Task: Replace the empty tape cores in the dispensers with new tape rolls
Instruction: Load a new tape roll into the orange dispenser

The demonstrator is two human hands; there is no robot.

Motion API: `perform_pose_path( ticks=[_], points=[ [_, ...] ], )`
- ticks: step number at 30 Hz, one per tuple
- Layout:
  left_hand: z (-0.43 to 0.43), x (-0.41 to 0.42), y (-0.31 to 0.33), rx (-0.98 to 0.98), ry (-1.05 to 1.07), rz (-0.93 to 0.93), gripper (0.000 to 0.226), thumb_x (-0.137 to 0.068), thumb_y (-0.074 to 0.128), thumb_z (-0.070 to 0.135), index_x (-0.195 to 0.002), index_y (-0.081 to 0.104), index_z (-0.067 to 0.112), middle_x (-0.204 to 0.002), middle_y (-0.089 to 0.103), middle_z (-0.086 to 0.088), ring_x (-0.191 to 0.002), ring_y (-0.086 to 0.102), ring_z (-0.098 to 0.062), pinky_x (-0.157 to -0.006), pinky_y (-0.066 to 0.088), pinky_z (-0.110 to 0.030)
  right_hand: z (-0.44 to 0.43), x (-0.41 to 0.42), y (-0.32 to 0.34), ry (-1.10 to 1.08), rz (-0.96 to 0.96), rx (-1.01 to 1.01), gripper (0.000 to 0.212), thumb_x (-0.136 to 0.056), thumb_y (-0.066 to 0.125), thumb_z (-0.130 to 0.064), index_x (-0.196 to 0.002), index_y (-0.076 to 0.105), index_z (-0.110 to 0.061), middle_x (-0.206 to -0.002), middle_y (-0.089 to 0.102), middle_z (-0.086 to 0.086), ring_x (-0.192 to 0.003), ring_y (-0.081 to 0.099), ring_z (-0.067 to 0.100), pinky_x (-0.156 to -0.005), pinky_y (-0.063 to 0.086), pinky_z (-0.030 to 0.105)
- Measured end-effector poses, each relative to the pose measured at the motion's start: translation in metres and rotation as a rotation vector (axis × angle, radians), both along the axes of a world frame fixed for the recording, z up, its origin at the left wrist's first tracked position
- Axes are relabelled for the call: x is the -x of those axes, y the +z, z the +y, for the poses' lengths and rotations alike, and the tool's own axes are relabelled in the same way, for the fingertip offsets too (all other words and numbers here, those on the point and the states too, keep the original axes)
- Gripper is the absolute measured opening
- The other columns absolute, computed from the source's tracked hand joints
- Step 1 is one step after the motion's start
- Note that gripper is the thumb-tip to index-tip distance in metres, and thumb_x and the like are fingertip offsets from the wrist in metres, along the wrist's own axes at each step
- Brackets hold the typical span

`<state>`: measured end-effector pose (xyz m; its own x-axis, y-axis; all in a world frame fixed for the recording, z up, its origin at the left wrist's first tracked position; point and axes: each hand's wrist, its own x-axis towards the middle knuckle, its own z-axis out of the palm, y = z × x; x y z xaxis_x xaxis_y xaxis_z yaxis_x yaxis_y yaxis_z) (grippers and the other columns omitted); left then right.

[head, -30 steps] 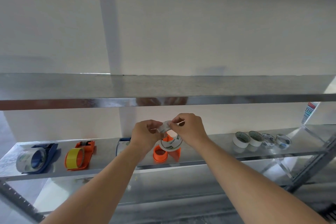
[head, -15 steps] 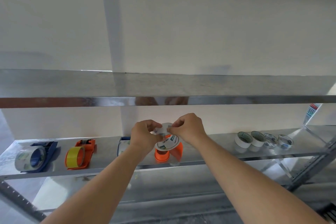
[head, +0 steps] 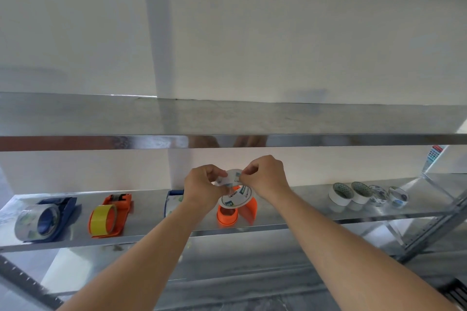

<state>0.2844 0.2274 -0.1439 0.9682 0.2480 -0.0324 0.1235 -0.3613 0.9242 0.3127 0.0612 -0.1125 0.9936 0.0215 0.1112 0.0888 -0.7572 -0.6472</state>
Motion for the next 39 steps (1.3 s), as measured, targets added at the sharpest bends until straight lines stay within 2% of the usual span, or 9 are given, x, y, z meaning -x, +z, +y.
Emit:
perform_pose_path(
  ticks=[8,13,17,24,27,29,32,37,39],
  points=[
    [0.004,-0.005,-0.001,0.017,-0.008,0.018,0.034,-0.066,0.1,0.01,-0.086,0.075,0.021,-0.103,0.077,0.001,-0.097,0.074,-0.023,-0.089,0.064,-0.037,-0.001,-0.002,-0.003,0.141,-0.045,0.082,0.025,-0.091,0.077,-0.018,-0.115,0.076,-0.025,-0.104,0.077,-0.003,-0.09,0.07,0.012,-0.085,0.061,0.032],
    [0.009,-0.005,-0.008,0.067,-0.009,0.024,0.037,-0.063,0.102,0.01,-0.089,0.076,0.015,-0.098,0.078,-0.001,-0.094,0.074,-0.025,-0.088,0.064,-0.04,-0.001,-0.001,-0.007,0.196,-0.052,0.117,0.016,-0.094,0.075,-0.023,-0.109,0.081,-0.019,-0.105,0.078,-0.003,-0.089,0.069,0.007,-0.088,0.059,0.029],
    [0.012,-0.006,-0.011,0.081,-0.015,0.057,0.036,-0.065,0.101,0.012,-0.089,0.075,0.019,-0.096,0.078,0.002,-0.092,0.074,-0.023,-0.079,0.062,-0.029,0.001,-0.003,-0.012,0.143,-0.048,0.078,0.016,-0.092,0.078,-0.027,-0.105,0.082,-0.018,-0.101,0.079,-0.002,-0.087,0.069,0.006,-0.085,0.058,0.023],
    [0.015,-0.011,-0.027,0.189,-0.029,0.124,0.033,-0.069,0.098,0.007,-0.091,0.077,0.02,-0.101,0.08,0.002,-0.098,0.075,-0.023,-0.094,0.064,-0.043,0.01,-0.01,-0.021,0.043,-0.023,0.091,0.011,-0.093,0.076,-0.02,-0.103,0.081,-0.022,-0.105,0.078,-0.005,-0.089,0.07,0.008,-0.084,0.057,0.024],
    [0.015,-0.011,-0.036,0.22,-0.051,0.174,0.03,-0.075,0.095,0.006,-0.095,0.077,0.02,-0.107,0.078,0.004,-0.102,0.073,-0.019,-0.086,0.062,-0.033,0.013,-0.011,-0.032,-0.001,0.006,0.108,0.008,-0.092,0.075,-0.023,-0.097,0.079,-0.027,-0.101,0.077,-0.008,-0.089,0.071,0.01,-0.083,0.06,0.029],
    [0.015,-0.011,-0.043,0.253,-0.042,0.207,0.029,-0.077,0.093,0.002,-0.095,0.078,0.018,-0.108,0.077,0.003,-0.1,0.072,-0.016,-0.074,0.056,-0.023,0.014,-0.011,-0.039,-0.019,0.031,0.109,0.007,-0.092,0.075,-0.025,-0.098,0.079,-0.026,-0.101,0.076,-0.007,-0.09,0.07,0.012,-0.081,0.058,0.028],
    [0.013,-0.011,-0.053,0.297,-0.025,0.244,0.027,-0.079,0.09,-0.001,-0.096,0.077,0.016,-0.108,0.077,0.002,-0.097,0.072,-0.014,-0.067,0.053,-0.017,0.016,-0.014,-0.051,-0.055,0.063,0.085,0.008,-0.091,0.077,-0.029,-0.098,0.078,-0.025,-0.098,0.075,-0.008,-0.09,0.069,0.013,-0.076,0.053,0.026],
    [0.006,-0.014,-0.072,0.274,0.029,0.268,0.029,-0.078,0.091,-0.001,-0.095,0.076,0.018,-0.105,0.076,0.004,-0.101,0.072,-0.017,-0.088,0.056,-0.03,0.011,-0.026,-0.077,-0.074,0.133,0.026,0.004,-0.088,0.076,-0.025,-0.092,0.076,-0.028,-0.094,0.074,-0.011,-0.088,0.068,0.012,-0.066,0.045,0.024],
    [0.001,-0.016,-0.082,0.264,0.075,0.284,0.029,-0.077,0.091,-0.001,-0.096,0.077,0.017,-0.103,0.077,0.002,-0.1,0.073,-0.019,-0.09,0.058,-0.033,0.006,-0.034,-0.088,-0.035,0.156,0.001,0.005,-0.088,0.076,-0.025,-0.088,0.074,-0.029,-0.089,0.072,-0.013,-0.084,0.066,0.009,-0.062,0.041,0.021]
  ],
)
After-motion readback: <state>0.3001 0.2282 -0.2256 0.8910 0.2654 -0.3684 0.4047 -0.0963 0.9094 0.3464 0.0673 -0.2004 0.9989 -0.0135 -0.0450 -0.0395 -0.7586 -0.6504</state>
